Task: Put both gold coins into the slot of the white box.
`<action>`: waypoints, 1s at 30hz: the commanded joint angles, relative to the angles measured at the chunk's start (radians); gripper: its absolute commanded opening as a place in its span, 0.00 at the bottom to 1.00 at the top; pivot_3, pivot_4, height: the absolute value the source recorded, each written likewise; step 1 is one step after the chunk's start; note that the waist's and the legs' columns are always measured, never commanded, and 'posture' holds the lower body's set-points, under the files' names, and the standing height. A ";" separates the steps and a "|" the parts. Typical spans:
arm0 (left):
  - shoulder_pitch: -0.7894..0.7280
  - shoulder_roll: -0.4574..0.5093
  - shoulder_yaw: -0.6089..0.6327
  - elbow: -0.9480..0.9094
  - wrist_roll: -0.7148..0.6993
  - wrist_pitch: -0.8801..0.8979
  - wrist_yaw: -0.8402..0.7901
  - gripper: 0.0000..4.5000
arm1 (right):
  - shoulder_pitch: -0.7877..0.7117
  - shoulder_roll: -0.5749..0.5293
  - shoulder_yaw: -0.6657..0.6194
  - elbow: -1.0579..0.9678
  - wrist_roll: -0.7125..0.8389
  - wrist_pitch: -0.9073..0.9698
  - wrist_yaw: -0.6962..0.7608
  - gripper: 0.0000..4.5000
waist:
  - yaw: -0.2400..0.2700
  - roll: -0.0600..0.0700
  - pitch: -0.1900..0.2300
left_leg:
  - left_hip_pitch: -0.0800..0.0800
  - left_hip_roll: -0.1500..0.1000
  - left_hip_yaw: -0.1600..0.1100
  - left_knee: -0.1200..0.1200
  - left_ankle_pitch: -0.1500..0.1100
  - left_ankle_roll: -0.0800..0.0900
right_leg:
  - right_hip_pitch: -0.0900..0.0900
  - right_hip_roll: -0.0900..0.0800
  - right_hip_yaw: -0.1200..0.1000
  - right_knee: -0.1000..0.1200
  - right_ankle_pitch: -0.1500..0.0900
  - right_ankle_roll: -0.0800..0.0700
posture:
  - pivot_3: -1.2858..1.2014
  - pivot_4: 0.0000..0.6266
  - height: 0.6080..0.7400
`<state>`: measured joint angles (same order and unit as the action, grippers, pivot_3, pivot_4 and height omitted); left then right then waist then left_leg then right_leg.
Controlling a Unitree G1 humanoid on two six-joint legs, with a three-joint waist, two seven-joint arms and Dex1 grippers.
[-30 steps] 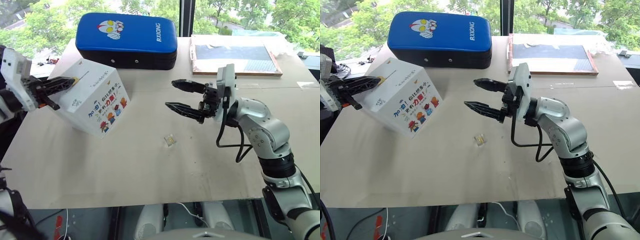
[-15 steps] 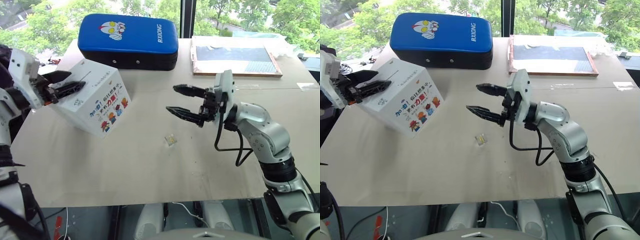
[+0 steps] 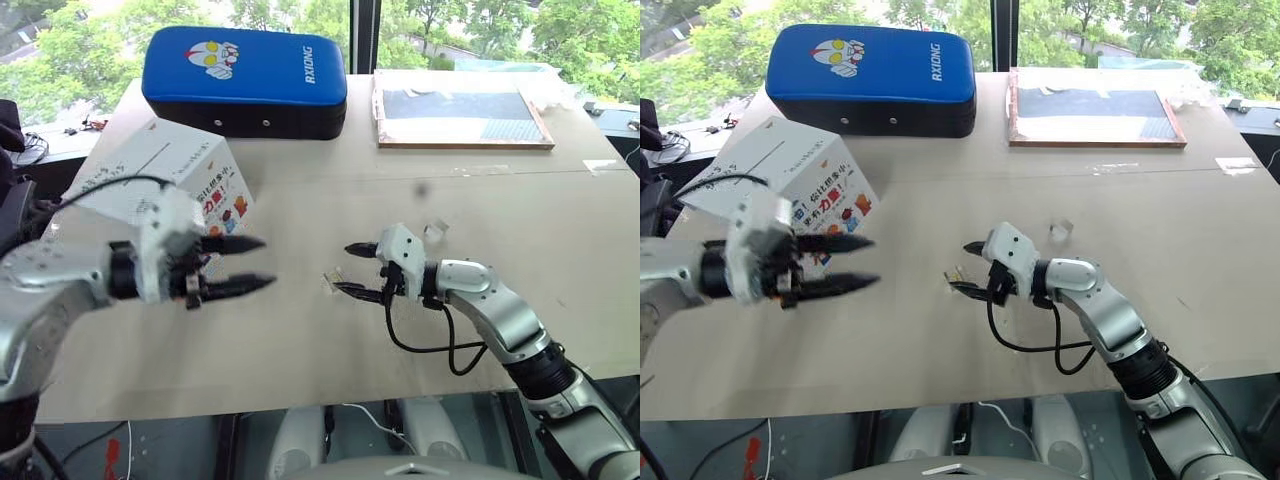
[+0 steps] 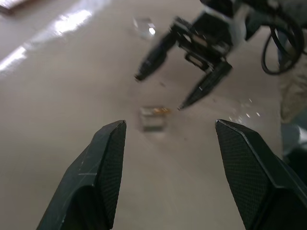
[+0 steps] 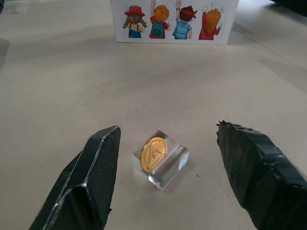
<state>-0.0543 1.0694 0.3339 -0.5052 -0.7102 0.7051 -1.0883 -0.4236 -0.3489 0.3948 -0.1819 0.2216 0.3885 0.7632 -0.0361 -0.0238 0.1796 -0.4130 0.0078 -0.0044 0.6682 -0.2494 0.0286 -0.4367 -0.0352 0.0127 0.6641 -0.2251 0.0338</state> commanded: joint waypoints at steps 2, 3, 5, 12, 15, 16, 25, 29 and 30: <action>0.037 -0.023 -0.061 -0.057 0.086 -0.059 0.053 0.66 | 0.001 0.017 0.010 -0.012 -0.033 -0.024 -0.006 0.77 | 0.002 0.000 0.000 | 0.001 0.000 0.000 0.000 0.000 0.000 | 0.001 0.000 -0.001 0.000 0.000 0.000 | 0.52 0.24 1.00; 0.046 -0.027 -0.073 -0.059 0.100 -0.065 0.060 0.66 | 0.001 0.018 0.011 -0.006 -0.046 -0.027 -0.012 0.77 | 0.003 0.000 0.000 | 0.001 0.000 0.000 0.001 0.000 0.000 | 0.002 0.000 -0.001 0.000 0.000 0.000 | 0.52 0.24 1.00; 0.058 -0.029 -0.091 -0.057 0.124 -0.075 0.067 0.66 | 0.002 0.022 0.009 0.002 -0.054 -0.018 -0.016 0.77 | 0.003 0.000 0.000 | 0.001 0.000 0.000 0.001 0.000 0.000 | 0.003 0.000 -0.001 -0.001 0.000 0.000 | 0.52 0.24 1.00; 0.076 -0.026 -0.114 -0.057 0.158 -0.081 0.067 0.66 | -0.006 0.027 0.009 0.034 -0.091 -0.020 -0.017 0.77 | 0.004 0.000 0.000 | 0.001 0.000 -0.001 0.001 0.000 0.000 | 0.002 0.000 -0.002 -0.001 0.000 0.000 | 0.52 0.24 1.00; 0.069 -0.032 -0.119 -0.054 0.164 -0.078 0.071 0.66 | -0.006 0.031 0.012 0.030 -0.096 -0.007 -0.011 0.77 | 0.004 0.000 0.000 | 0.001 -0.001 0.000 0.001 0.000 0.000 | 0.002 0.000 -0.002 -0.001 0.000 0.000 | 0.52 0.24 1.00; 0.067 -0.035 -0.120 -0.054 0.163 -0.077 0.073 0.66 | -0.007 0.033 0.013 0.030 -0.098 -0.004 -0.011 0.77 | 0.004 0.000 0.000 | 0.001 0.000 0.000 0.001 0.000 0.000 | 0.002 0.000 -0.002 -0.001 0.000 0.000 | 0.52 0.24 1.00; 0.058 -0.051 -0.118 -0.045 0.155 -0.077 0.077 0.68 | -0.016 0.050 0.005 0.050 -0.107 -0.005 -0.006 0.49 | 0.004 0.000 0.000 | 0.001 0.000 -0.001 0.001 0.000 0.000 | 0.002 0.000 -0.002 -0.001 0.000 0.000 | 0.52 0.24 1.00; 0.051 -0.055 -0.118 -0.043 0.153 -0.077 0.075 0.68 | -0.017 0.049 0.002 0.057 -0.106 -0.003 -0.002 0.06 | 0.004 0.000 0.000 | 0.001 0.000 -0.001 0.001 0.000 0.000 | 0.003 0.000 -0.003 -0.001 0.000 0.000 | 0.52 0.24 1.00; 0.050 -0.055 -0.118 -0.042 0.153 -0.077 0.075 0.68 | -0.017 0.049 0.002 0.057 -0.106 -0.003 -0.001 0.03 | 0.004 0.000 0.000 | 0.001 0.000 -0.001 0.001 0.000 0.000 | 0.003 0.000 -0.003 -0.001 0.000 0.000 | 0.52 0.24 1.00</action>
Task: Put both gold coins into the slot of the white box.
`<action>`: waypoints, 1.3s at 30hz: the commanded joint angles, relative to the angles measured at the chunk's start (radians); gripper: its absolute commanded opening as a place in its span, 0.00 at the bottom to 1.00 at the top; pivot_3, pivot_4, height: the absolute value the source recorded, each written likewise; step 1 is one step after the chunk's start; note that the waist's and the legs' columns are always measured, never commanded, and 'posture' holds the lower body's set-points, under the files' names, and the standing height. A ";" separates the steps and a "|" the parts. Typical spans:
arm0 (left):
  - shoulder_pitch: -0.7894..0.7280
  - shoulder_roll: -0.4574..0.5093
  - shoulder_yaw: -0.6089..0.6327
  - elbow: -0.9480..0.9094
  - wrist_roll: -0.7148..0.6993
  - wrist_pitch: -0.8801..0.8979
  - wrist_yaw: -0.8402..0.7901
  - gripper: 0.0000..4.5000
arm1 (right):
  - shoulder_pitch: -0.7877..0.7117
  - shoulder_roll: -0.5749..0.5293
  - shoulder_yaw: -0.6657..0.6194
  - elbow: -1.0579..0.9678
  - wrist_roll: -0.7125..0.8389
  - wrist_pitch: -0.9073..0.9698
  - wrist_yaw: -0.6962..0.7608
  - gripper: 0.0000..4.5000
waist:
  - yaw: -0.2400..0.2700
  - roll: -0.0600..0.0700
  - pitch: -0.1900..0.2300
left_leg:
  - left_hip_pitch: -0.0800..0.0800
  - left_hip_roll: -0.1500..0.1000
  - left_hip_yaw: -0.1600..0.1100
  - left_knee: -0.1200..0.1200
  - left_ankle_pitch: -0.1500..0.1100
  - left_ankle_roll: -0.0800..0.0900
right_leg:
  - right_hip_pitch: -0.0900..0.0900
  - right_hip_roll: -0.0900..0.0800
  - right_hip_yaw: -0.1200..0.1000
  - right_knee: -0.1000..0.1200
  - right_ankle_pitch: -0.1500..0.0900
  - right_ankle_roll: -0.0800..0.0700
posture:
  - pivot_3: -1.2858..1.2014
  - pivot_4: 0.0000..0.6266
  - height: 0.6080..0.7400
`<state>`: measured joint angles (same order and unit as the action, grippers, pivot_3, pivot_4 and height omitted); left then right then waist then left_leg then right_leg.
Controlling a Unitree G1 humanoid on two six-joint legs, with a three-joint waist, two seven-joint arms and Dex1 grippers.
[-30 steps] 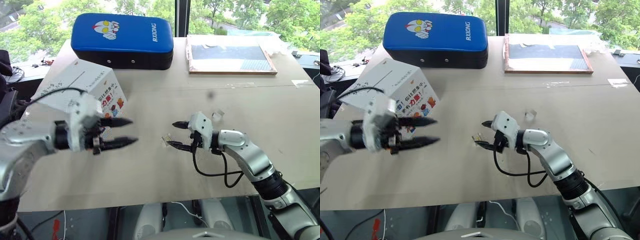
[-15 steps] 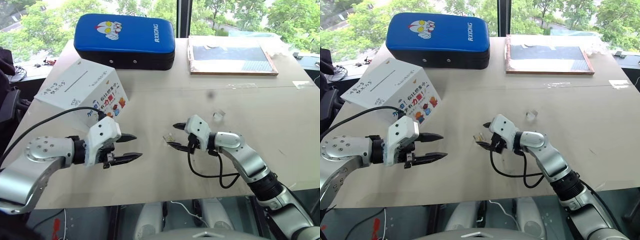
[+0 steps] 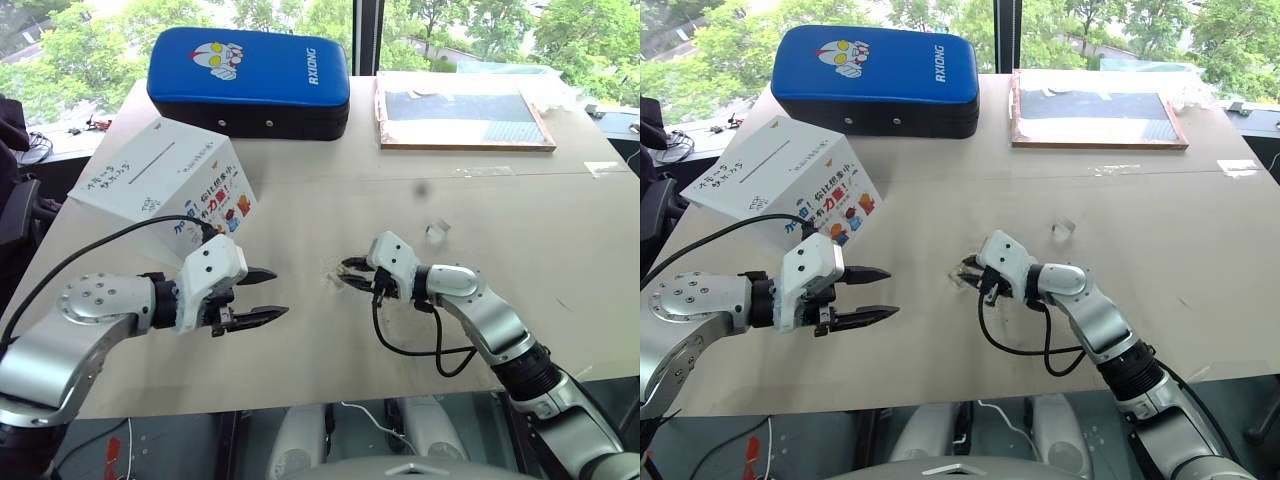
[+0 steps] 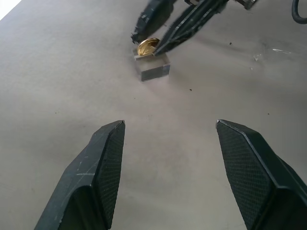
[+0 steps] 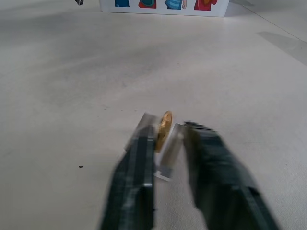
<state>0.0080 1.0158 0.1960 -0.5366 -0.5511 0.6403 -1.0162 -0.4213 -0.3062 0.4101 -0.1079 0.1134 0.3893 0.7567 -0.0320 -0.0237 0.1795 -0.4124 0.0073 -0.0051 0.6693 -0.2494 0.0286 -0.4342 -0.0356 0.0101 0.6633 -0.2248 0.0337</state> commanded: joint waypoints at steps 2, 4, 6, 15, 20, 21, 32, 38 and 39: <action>-0.017 -0.004 0.017 -0.008 -0.005 -0.013 0.003 0.68 | -0.021 0.005 -0.014 -0.015 0.002 -0.006 0.007 0.03 | 0.000 0.000 0.000 | 0.000 0.000 0.000 0.000 0.000 0.000 | 0.000 0.000 0.000 0.000 0.000 0.000 | 0.52 0.24 1.00; -0.020 -0.005 0.014 -0.006 -0.004 -0.014 0.004 0.68 | -0.022 0.007 -0.018 -0.015 0.005 -0.007 0.006 0.03 | 0.000 0.000 0.000 | 0.000 0.000 0.000 0.000 0.000 0.000 | 0.000 0.000 0.000 0.000 0.000 0.000 | 0.52 0.24 1.00; -0.023 -0.017 0.016 -0.007 -0.009 -0.015 0.010 0.68 | -0.018 0.017 -0.033 -0.024 0.025 0.002 0.002 0.03 | 0.000 0.000 0.000 | 0.000 0.000 0.000 0.000 0.000 0.000 | 0.000 0.000 0.000 0.000 0.000 0.000 | 0.52 0.24 1.00; -0.132 -0.225 0.123 0.008 -0.272 0.098 0.155 0.68 | -0.022 0.130 -0.203 -0.132 0.310 0.176 0.000 0.03 | 0.005 -0.001 0.000 | -0.001 0.000 -0.003 0.001 0.000 0.000 | 0.001 -0.001 0.000 0.001 0.000 0.000 | 0.52 0.24 1.00; -0.225 -0.376 0.208 0.046 -0.509 0.142 0.322 0.68 | -0.040 0.221 -0.313 -0.212 0.573 0.327 -0.030 0.03 | 0.011 -0.001 -0.001 | 0.000 0.000 -0.004 0.002 0.000 0.000 | 0.002 -0.001 0.000 0.001 0.001 0.000 | 0.52 0.24 1.00; -0.239 -0.408 0.218 0.044 -0.560 0.142 0.361 0.68 | -0.047 0.239 -0.336 -0.225 0.628 0.355 -0.044 0.03 | 0.011 -0.001 -0.001 | 0.000 0.000 -0.004 0.002 0.000 0.000 | 0.002 -0.002 0.001 0.001 0.001 0.000 | 0.52 0.24 1.00; -0.324 -0.753 0.150 -0.027 -0.946 -0.008 0.711 0.68 | -0.111 0.319 -0.433 -0.241 0.886 0.434 -0.188 0.03 | 0.018 -0.001 -0.001 | 0.000 -0.002 -0.004 0.003 0.000 0.000 | 0.003 -0.003 0.001 0.001 0.003 0.002 | 0.52 0.24 1.00; -0.307 -0.764 0.123 -0.023 -1.002 -0.032 0.741 0.31 | -0.112 0.325 -0.430 -0.246 0.937 0.430 -0.216 0.00 | 0.018 -0.001 -0.001 | 0.000 -0.002 -0.005 0.003 0.000 0.000 | 0.003 0.000 0.001 0.001 0.003 0.001 | 0.52 0.24 1.00; -0.303 -0.764 0.118 -0.018 -1.011 -0.033 0.747 0.21 | -0.114 0.326 -0.429 -0.247 0.947 0.430 -0.219 0.00 | 0.018 -0.001 -0.001 | 0.000 -0.002 -0.004 0.003 0.000 0.000 | 0.003 0.000 0.000 0.001 0.003 0.001 | 0.52 0.24 1.00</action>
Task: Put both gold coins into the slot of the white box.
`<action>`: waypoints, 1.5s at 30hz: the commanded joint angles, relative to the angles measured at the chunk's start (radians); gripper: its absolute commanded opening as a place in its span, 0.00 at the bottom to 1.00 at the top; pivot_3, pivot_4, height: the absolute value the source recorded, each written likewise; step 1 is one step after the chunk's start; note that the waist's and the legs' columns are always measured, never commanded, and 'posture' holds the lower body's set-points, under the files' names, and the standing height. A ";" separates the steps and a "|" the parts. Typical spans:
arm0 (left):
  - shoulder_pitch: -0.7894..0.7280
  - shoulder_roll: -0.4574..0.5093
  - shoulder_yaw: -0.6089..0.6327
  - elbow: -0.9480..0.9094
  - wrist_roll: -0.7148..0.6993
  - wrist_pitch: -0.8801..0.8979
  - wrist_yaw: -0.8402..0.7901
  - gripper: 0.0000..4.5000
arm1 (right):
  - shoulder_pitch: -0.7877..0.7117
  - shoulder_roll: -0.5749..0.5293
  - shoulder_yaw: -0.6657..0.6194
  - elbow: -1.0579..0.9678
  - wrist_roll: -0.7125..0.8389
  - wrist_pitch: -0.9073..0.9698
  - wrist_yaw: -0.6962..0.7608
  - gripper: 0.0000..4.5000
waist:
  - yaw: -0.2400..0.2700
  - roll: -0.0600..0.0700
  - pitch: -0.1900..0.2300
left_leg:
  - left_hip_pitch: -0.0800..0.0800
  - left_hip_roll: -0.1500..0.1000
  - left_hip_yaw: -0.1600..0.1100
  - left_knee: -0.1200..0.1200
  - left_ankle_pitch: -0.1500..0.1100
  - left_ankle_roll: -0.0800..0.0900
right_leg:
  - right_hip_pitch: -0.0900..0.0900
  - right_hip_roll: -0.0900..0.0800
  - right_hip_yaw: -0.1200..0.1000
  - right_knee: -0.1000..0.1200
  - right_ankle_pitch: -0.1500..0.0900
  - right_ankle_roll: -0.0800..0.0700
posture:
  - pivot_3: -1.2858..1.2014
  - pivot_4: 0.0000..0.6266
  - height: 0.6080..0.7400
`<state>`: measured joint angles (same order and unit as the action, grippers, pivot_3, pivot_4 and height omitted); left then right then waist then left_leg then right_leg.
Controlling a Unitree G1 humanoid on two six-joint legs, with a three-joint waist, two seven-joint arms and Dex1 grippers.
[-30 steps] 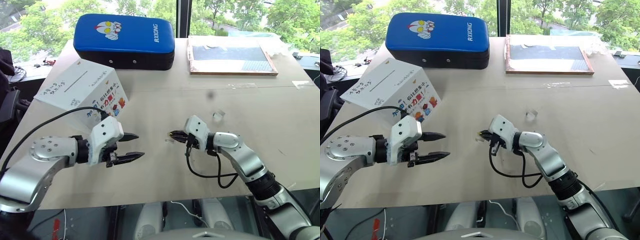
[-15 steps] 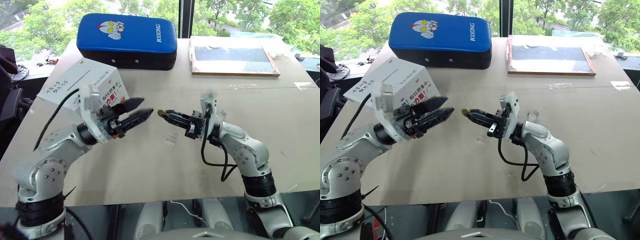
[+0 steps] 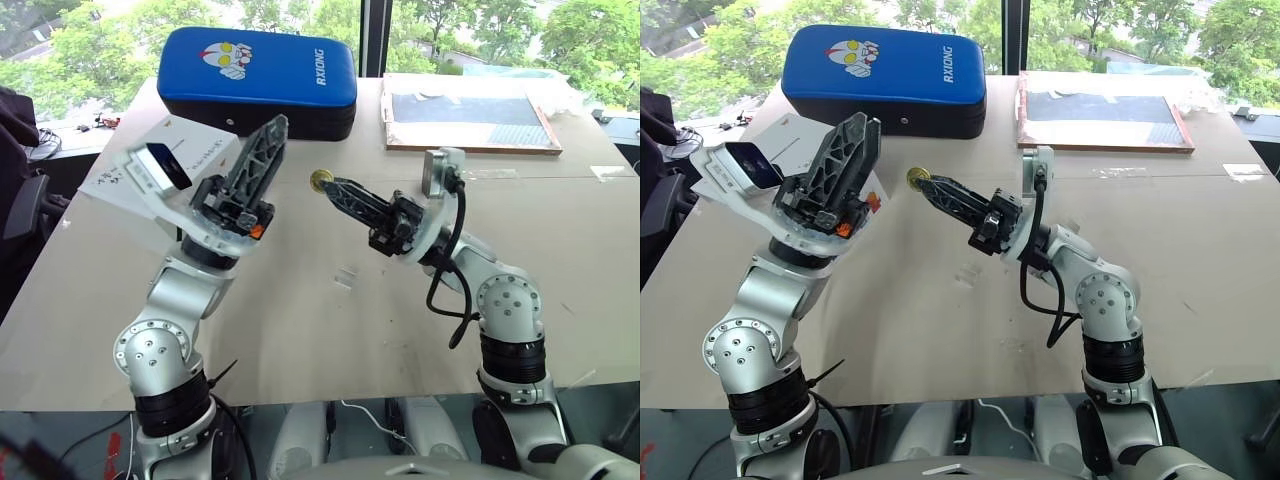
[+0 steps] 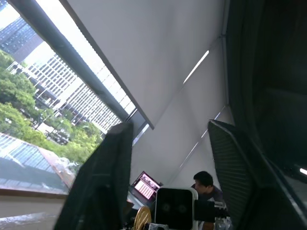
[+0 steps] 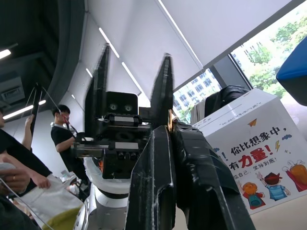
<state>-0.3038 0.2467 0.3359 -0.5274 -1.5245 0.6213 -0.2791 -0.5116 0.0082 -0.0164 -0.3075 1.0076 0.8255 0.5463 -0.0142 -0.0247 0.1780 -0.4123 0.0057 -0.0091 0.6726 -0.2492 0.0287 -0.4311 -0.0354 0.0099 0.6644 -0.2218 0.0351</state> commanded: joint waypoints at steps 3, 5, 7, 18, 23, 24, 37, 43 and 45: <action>0.027 0.016 -0.047 -0.023 -0.054 0.000 0.007 0.01 | -0.030 0.016 0.002 -0.049 0.076 -0.009 -0.020 0.00 | -0.001 0.000 0.000 | 0.000 0.000 0.002 0.000 0.000 0.000 | 0.000 0.000 -0.001 -0.001 0.000 0.000 | 0.52 0.24 1.00; 0.040 0.023 -0.061 -0.022 -0.062 0.003 0.004 0.01 | -0.036 0.020 0.005 -0.050 0.088 -0.011 -0.029 0.00 | 0.000 0.000 0.000 | 0.000 0.000 0.002 0.000 0.000 0.000 | 0.000 0.000 0.000 -0.001 0.000 0.000 | 0.52 0.24 1.00; 0.050 0.028 -0.072 -0.023 -0.063 0.002 -0.001 0.01 | -0.043 0.022 0.008 -0.053 0.100 -0.012 -0.039 0.00 | 0.000 0.000 0.000 | 0.000 0.000 0.001 0.000 0.000 0.000 | 0.000 0.000 -0.001 -0.001 0.000 0.000 | 0.52 0.24 1.00; 0.073 0.038 -0.085 -0.001 -0.095 -0.008 -0.027 0.20 | -0.077 0.014 0.013 -0.060 0.139 -0.012 -0.080 0.00 | 0.000 0.000 0.000 | 0.000 0.000 0.001 0.000 0.000 0.000 | 0.000 0.000 -0.001 -0.001 0.000 0.000 | 0.52 0.24 1.00; 0.070 0.039 -0.083 0.007 -0.094 -0.017 -0.037 0.52 | -0.065 0.004 0.024 -0.060 0.136 -0.017 -0.069 0.00 | 0.000 0.000 0.000 | 0.000 0.000 0.001 0.000 0.000 0.000 | 0.000 0.000 -0.001 -0.001 0.000 0.000 | 0.52 0.24 1.00; 0.072 0.040 -0.083 0.005 -0.097 -0.016 -0.040 0.52 | -0.065 0.003 0.026 -0.059 0.138 -0.017 -0.068 0.00 | 0.000 0.000 0.000 | 0.000 0.000 0.001 0.000 0.000 0.000 | 0.000 0.000 -0.001 -0.001 0.000 0.000 | 0.52 0.24 1.00; 0.094 0.055 -0.129 -0.024 -0.143 0.014 -0.084 0.01 | -0.057 -0.009 0.038 -0.070 0.155 -0.014 -0.062 0.00 | -0.001 0.000 0.000 | 0.000 0.000 0.001 0.000 0.000 0.000 | 0.000 0.001 -0.001 -0.002 0.000 0.000 | 0.52 0.24 1.00; 0.072 0.052 -0.153 -0.027 -0.139 0.005 -0.059 0.01 | -0.045 -0.019 0.045 -0.079 0.163 -0.010 -0.058 0.00 | 0.000 0.000 0.000 | 0.000 0.000 0.002 0.000 0.000 0.000 | 0.000 0.001 -0.001 -0.002 0.000 0.000 | 0.52 0.24 1.00; 0.069 0.052 -0.157 -0.028 -0.138 0.003 -0.054 0.01 | -0.045 -0.021 0.047 -0.078 0.165 -0.010 -0.059 0.00 | 0.000 0.000 0.000 | 0.000 0.000 0.002 0.000 0.000 0.000 | 0.000 0.001 -0.001 -0.002 0.000 0.000 | 0.52 0.24 1.00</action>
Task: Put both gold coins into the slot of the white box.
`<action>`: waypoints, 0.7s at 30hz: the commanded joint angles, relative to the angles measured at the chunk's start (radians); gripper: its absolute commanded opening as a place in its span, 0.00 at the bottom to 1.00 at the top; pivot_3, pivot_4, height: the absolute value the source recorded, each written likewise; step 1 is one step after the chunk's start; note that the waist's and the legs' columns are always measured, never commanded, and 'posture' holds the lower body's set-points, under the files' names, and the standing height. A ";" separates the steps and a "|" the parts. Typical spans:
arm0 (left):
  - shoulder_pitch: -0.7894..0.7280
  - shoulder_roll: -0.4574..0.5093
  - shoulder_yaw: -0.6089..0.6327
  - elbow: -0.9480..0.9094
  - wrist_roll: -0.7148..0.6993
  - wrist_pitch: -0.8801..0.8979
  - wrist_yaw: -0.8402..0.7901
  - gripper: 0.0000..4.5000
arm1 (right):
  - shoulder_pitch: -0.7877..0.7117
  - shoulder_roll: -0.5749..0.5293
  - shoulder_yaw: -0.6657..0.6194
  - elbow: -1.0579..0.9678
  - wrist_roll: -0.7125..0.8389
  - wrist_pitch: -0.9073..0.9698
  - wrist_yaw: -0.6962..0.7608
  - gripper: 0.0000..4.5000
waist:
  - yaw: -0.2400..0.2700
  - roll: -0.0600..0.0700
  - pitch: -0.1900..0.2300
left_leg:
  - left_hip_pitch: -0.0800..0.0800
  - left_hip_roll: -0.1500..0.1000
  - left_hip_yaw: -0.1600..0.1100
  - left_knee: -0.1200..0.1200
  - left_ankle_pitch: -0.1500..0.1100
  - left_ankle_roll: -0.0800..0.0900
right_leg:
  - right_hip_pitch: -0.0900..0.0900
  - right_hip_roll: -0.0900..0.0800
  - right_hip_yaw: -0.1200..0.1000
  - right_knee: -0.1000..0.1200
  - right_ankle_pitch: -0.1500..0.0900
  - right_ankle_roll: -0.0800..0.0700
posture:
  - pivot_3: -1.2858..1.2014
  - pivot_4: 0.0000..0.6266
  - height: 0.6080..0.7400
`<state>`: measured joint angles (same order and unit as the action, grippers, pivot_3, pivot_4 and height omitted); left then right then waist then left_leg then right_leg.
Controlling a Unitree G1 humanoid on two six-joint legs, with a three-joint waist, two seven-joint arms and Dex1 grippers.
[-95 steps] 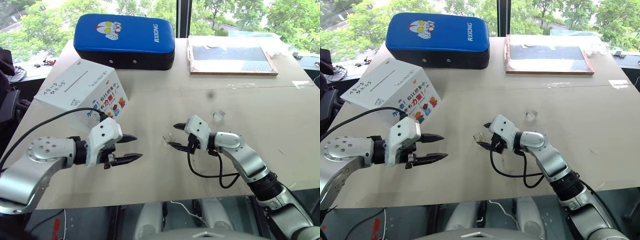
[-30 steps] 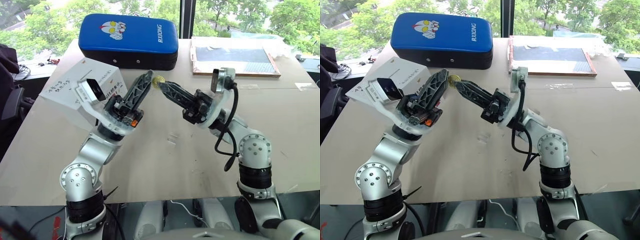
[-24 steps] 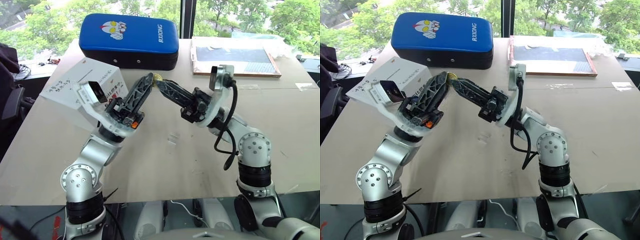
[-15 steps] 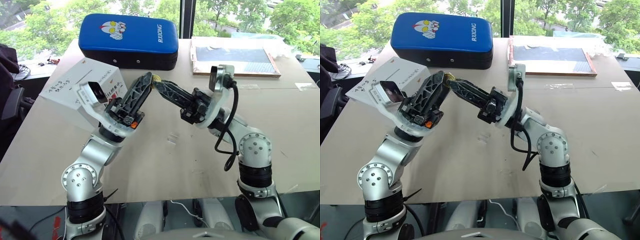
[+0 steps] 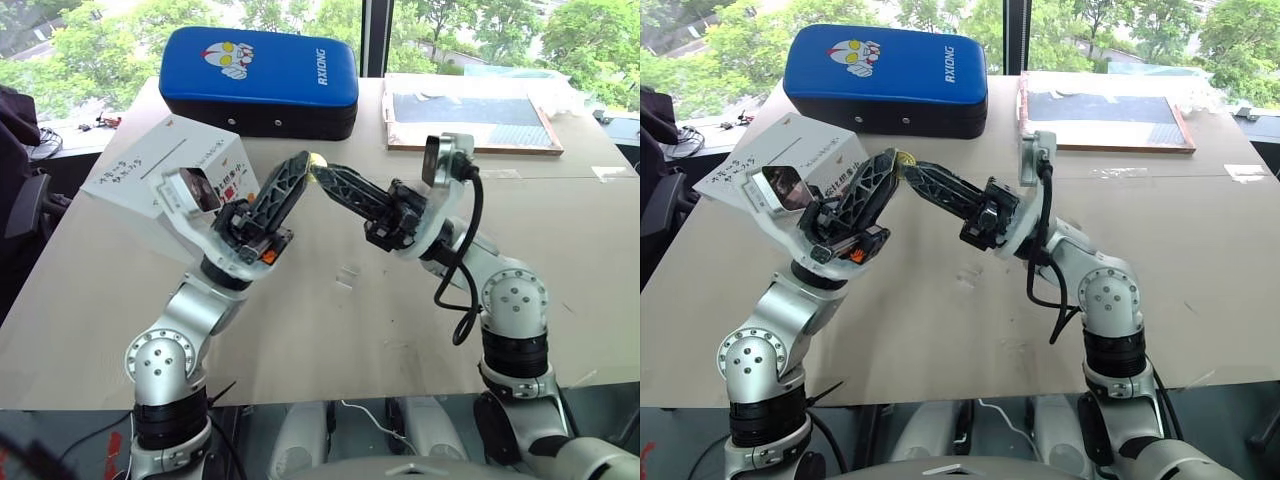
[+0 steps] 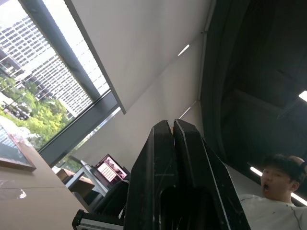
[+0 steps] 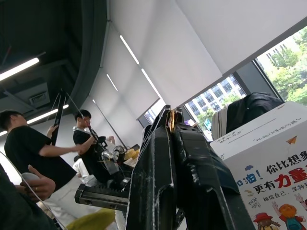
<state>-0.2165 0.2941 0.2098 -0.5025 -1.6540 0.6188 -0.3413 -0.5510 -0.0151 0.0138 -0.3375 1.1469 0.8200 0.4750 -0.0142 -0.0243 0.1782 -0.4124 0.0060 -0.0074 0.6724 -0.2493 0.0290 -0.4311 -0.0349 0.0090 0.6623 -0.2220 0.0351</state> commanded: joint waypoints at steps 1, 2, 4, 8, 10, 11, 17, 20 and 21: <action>-0.019 0.005 -0.032 -0.054 -0.008 0.004 0.011 0.01 | -0.006 0.001 0.018 -0.047 0.026 -0.004 0.014 0.00 | 0.000 0.000 0.000 | 0.000 0.000 0.000 0.000 0.000 0.000 | 0.000 0.000 0.000 0.000 0.000 0.000 | 0.52 0.24 1.00; -0.019 0.005 -0.032 -0.054 -0.007 0.002 0.012 0.01 | -0.006 -0.001 0.020 -0.047 0.026 -0.004 0.015 0.00 | -0.001 0.000 0.000 | 0.000 0.000 0.000 0.000 0.000 0.000 | 0.000 0.000 0.000 0.000 0.000 0.000 | 0.52 0.24 1.00; -0.019 0.007 -0.032 -0.053 0.000 -0.003 0.019 0.01 | -0.009 -0.006 0.021 -0.042 0.032 0.004 0.014 0.00 | 0.000 0.000 0.000 | 0.000 0.000 0.000 0.000 0.000 0.000 | 0.000 0.000 0.000 0.000 0.000 0.000 | 0.52 0.24 1.00; -0.029 0.014 -0.015 -0.043 0.012 -0.021 0.031 0.00 | -0.007 -0.022 0.026 -0.038 0.035 0.012 0.025 0.29 | 0.000 0.000 0.000 | 0.000 0.000 0.000 0.000 0.000 0.000 | 0.000 0.000 0.000 0.000 0.000 0.000 | 0.52 0.24 1.00; -0.046 0.042 0.023 -0.029 0.019 -0.034 0.035 0.00 | -0.002 -0.023 0.029 -0.031 -0.016 -0.017 0.006 0.50 | 0.000 0.000 0.000 | 0.000 0.000 0.000 0.000 0.000 0.000 | 0.000 0.000 0.000 0.000 0.000 0.000 | 0.52 0.24 1.00; -0.056 0.065 0.042 -0.024 0.024 -0.035 0.035 0.00 | 0.001 -0.027 0.031 -0.029 -0.030 -0.025 0.007 0.60 | -0.001 0.000 0.000 | 0.000 0.000 0.000 0.000 0.000 0.000 | 0.000 0.000 0.000 0.000 0.000 0.000 | 0.52 0.24 1.00; -0.193 0.338 0.127 0.034 0.169 0.006 0.014 0.00 | -0.018 -0.108 0.081 -0.033 -0.242 -0.139 0.067 0.67 | 0.001 0.000 0.000 | 0.000 0.000 0.000 0.000 0.000 0.000 | 0.000 0.001 -0.001 0.000 0.000 0.000 | 0.52 0.24 1.00; -0.268 0.492 0.155 0.116 0.297 0.026 0.007 0.00 | -0.039 -0.125 0.104 -0.020 -0.357 -0.257 0.120 0.67 | 0.000 0.000 0.001 | 0.000 -0.001 0.001 -0.001 0.000 0.000 | 0.000 0.001 0.000 -0.001 0.000 0.000 | 0.52 0.24 1.00; -0.281 0.517 0.157 0.134 0.323 0.029 0.005 0.00 | -0.042 -0.126 0.109 -0.016 -0.378 -0.278 0.130 0.67 | -0.003 0.001 0.001 | 0.000 -0.001 0.001 -0.001 0.000 0.000 | 0.000 0.001 0.000 -0.001 0.000 0.000 | 0.52 0.24 1.00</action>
<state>-0.4792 0.7829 0.3394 -0.3904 -1.3881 0.6439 -0.3253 -0.5665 -0.1442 0.1162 -0.3339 0.8091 0.6100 0.5722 -0.0173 -0.0237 0.1789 -0.4122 0.0054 -0.0060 0.6708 -0.2493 0.0289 -0.4319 -0.0337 0.0097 0.6610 -0.2224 0.0357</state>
